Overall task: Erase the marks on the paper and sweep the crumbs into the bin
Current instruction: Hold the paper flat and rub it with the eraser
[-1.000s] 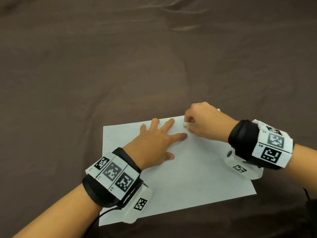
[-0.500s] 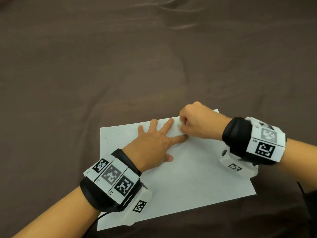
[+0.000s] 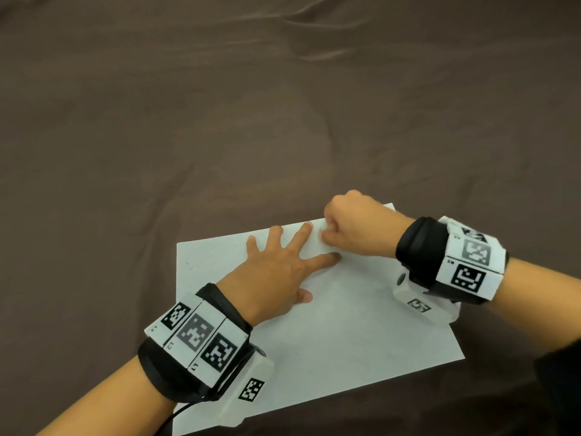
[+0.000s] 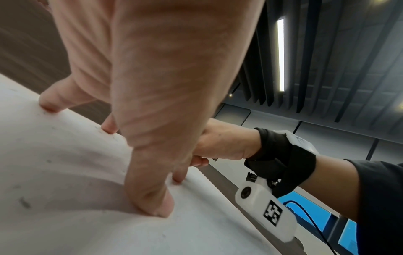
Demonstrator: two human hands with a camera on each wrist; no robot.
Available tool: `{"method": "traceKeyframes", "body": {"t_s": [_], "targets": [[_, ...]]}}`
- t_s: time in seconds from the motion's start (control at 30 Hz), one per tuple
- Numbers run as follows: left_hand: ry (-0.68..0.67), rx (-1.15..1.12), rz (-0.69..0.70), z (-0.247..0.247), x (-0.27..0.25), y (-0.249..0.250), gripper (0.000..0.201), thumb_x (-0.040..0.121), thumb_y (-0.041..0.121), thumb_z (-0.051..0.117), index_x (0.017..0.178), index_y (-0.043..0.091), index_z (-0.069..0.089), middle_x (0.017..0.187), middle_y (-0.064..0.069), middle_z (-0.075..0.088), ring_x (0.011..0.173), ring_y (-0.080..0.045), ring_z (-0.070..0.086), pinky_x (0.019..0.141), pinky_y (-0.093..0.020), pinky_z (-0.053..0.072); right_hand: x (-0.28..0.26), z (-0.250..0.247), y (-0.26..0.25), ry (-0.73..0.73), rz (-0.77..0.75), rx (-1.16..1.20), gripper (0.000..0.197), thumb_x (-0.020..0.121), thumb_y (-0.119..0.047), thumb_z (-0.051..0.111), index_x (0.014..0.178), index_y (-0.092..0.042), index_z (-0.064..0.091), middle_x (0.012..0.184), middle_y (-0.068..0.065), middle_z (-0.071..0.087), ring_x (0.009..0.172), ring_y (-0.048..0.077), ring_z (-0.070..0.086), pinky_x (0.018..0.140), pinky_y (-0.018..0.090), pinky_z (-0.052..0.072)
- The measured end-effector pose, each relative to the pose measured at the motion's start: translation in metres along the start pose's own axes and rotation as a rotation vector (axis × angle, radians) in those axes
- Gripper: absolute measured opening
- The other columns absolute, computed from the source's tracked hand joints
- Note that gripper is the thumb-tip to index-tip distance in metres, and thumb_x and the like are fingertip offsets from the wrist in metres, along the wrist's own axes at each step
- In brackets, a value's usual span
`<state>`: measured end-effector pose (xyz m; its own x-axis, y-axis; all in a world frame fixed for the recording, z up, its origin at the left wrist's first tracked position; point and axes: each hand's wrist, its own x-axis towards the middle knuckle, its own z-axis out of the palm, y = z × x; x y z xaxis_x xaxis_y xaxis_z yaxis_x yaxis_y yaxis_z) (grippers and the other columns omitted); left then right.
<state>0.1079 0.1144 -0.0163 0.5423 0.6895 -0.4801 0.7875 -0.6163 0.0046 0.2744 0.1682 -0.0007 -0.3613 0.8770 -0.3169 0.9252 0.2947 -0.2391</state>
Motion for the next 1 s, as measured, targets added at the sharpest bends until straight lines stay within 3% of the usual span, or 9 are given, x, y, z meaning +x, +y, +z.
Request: {"method": "traceKeyframes", "body": {"t_s": [0.13,0.2,0.33,0.4,0.53,0.67,0.73,0.87,1.0], "targets": [[-0.015,-0.016,-0.006,-0.001,-0.001,0.0,0.067,0.099,0.046,0.046,0.149,0.049,0.001,0.161,-0.001,-0.016,0.14,-0.037,0.007,0.11,-0.059,0.026,0.0,-0.002,0.009,-0.006,0.008,0.035,0.027,0.084,-0.025,0.058,0.063,-0.011,0.046,0.064,0.004,0.048,0.061,0.028,0.05,0.05,0.028,0.036],[-0.002,-0.02,-0.017,-0.003,-0.001,0.0,0.066,0.098,0.048,0.048,0.149,0.039,0.007,0.161,0.001,-0.015,0.141,-0.037,0.009,0.109,-0.057,0.029,0.001,-0.012,0.02,0.018,0.031,0.026,0.027,0.083,-0.026,0.058,0.063,-0.013,0.046,0.067,0.004,0.048,0.063,0.029,0.051,0.052,0.029,0.037],[0.063,0.031,-0.039,-0.001,-0.002,-0.004,0.078,0.094,0.06,0.047,0.149,0.02,0.01,0.162,0.007,-0.011,0.139,-0.031,0.016,0.102,-0.047,0.038,-0.003,0.004,0.006,0.023,-0.051,-0.034,0.036,0.087,-0.033,0.056,0.062,-0.022,0.032,0.069,-0.001,0.041,0.07,0.028,0.05,0.059,0.029,0.035],[0.095,0.045,-0.04,-0.001,-0.004,-0.006,0.081,0.092,0.063,0.045,0.15,0.02,0.009,0.162,0.009,-0.009,0.138,-0.028,0.018,0.099,-0.044,0.038,-0.005,0.009,0.006,0.003,-0.065,-0.004,0.037,0.087,-0.035,0.056,0.062,-0.024,0.032,0.068,-0.002,0.041,0.07,0.028,0.05,0.06,0.028,0.034],[0.09,0.037,-0.032,0.001,-0.004,-0.008,0.083,0.093,0.064,0.043,0.153,0.022,0.003,0.162,0.01,-0.014,0.141,-0.026,0.014,0.102,-0.044,0.035,-0.005,-0.012,0.022,0.041,0.055,-0.059,0.032,0.084,-0.035,0.056,0.063,-0.024,0.035,0.072,-0.003,0.042,0.077,0.028,0.052,0.063,0.029,0.035],[0.124,0.022,-0.03,0.003,-0.004,-0.01,0.082,0.092,0.065,0.043,0.153,0.025,0.006,0.162,0.011,-0.013,0.14,-0.025,0.016,0.099,-0.041,0.035,-0.014,0.004,-0.003,0.054,-0.04,-0.15,0.03,0.089,-0.034,0.051,0.069,-0.019,0.034,0.068,-0.005,0.031,0.071,0.025,0.042,0.063,0.03,0.031],[0.13,-0.002,-0.027,0.003,-0.004,-0.011,0.082,0.091,0.065,0.044,0.152,0.026,0.007,0.162,0.012,-0.013,0.14,-0.024,0.015,0.101,-0.042,0.034,-0.016,0.01,-0.005,0.038,-0.072,-0.136,0.031,0.089,-0.034,0.052,0.069,-0.019,0.035,0.069,-0.003,0.036,0.072,0.026,0.045,0.061,0.029,0.031],[0.134,-0.018,-0.018,0.003,-0.005,-0.012,0.083,0.091,0.066,0.045,0.153,0.027,0.006,0.162,0.012,-0.012,0.141,-0.023,0.015,0.103,-0.042,0.032,-0.015,-0.005,0.017,0.067,0.039,-0.132,0.022,0.087,-0.035,0.052,0.08,-0.015,0.047,0.081,0.002,0.051,0.079,0.028,0.054,0.061,0.031,0.037],[0.149,-0.04,-0.015,0.006,-0.007,-0.014,0.082,0.09,0.067,0.046,0.152,0.029,0.009,0.162,0.013,-0.009,0.14,-0.022,0.016,0.104,-0.042,0.031,-0.026,0.004,0.019,0.1,-0.024,-0.169,0.025,0.093,-0.037,0.047,0.082,-0.015,0.049,0.088,0.0,0.049,0.074,0.022,0.047,0.06,0.032,0.036]]}}
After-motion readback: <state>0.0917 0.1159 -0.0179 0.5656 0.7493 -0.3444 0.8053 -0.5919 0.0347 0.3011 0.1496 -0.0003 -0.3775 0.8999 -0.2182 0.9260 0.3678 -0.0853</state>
